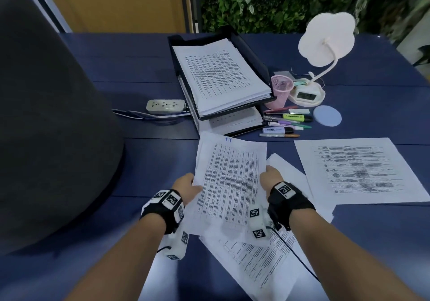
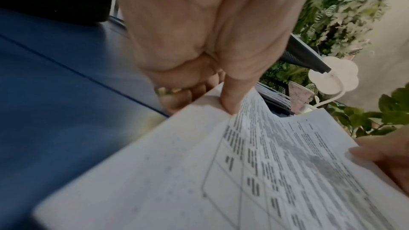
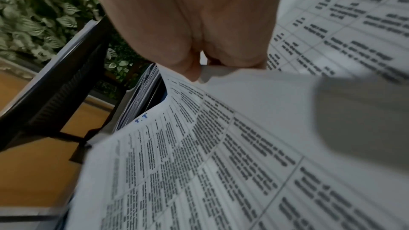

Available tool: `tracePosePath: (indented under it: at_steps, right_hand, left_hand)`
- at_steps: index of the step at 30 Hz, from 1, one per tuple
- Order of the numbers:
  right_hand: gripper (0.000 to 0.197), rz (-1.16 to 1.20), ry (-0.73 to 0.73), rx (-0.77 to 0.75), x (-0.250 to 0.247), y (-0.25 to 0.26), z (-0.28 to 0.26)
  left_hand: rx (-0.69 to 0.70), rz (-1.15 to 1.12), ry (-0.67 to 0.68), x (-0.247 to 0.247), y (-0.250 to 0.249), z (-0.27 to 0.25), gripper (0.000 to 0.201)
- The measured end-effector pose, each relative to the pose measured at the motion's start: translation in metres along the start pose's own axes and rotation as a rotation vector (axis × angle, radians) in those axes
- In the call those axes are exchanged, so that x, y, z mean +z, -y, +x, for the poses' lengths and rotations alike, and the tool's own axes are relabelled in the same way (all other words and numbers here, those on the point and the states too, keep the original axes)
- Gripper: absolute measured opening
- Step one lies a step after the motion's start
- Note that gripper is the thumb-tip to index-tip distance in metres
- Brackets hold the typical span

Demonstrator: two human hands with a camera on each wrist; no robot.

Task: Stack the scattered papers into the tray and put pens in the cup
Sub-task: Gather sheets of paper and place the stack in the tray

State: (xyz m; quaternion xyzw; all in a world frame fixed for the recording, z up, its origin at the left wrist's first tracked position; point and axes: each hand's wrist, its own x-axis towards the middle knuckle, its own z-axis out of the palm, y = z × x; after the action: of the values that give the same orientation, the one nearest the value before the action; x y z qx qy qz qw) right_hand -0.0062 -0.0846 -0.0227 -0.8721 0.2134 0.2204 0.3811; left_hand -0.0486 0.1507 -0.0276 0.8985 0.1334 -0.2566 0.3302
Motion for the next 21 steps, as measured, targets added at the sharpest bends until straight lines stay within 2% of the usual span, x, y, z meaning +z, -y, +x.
tracePosePath:
  at_steps: [2,6,8,10,11,14,17,19,21]
  right_hand:
    - [0.033,0.025,0.020,-0.020,0.002,-0.006,0.001]
    - [0.019,0.314,-0.033,-0.027,-0.004,-0.014,-0.001]
    - [0.026,0.482,-0.034,-0.025,-0.006,-0.016,-0.004]
    - [0.038,0.590,0.011,-0.042,-0.007,-0.018,-0.003]
    - [0.033,0.615,0.041,-0.064,-0.008,-0.017,-0.002]
    - [0.012,0.674,0.048,-0.181,-0.013,-0.003,-0.009]
    - [0.004,0.664,-0.065,-0.375,-0.024,0.026,-0.023]
    - [0.015,0.676,-0.144,-0.493,-0.029,0.049,-0.032]
    - [0.013,0.739,-0.149,-0.576,-0.030,0.065,-0.037]
  left_hand:
    - [0.044,-0.089,-0.053,0.004,0.002,-0.002,0.009]
    - [0.128,-0.279,-0.047,0.001,0.015,-0.010,0.017]
    - [0.152,-0.414,-0.027,-0.005,0.020,-0.013,0.009]
    - [0.158,-0.506,-0.053,-0.008,0.020,-0.016,0.016]
    - [0.162,-0.554,-0.076,-0.010,0.016,-0.019,0.019]
    - [0.227,-0.627,-0.170,-0.016,0.000,-0.025,0.020]
    - [0.306,-0.631,-0.352,-0.021,-0.012,-0.024,0.019]
    - [0.343,-0.688,-0.477,-0.026,-0.022,-0.024,0.018]
    - [0.392,-0.751,-0.559,-0.030,-0.031,-0.024,0.019]
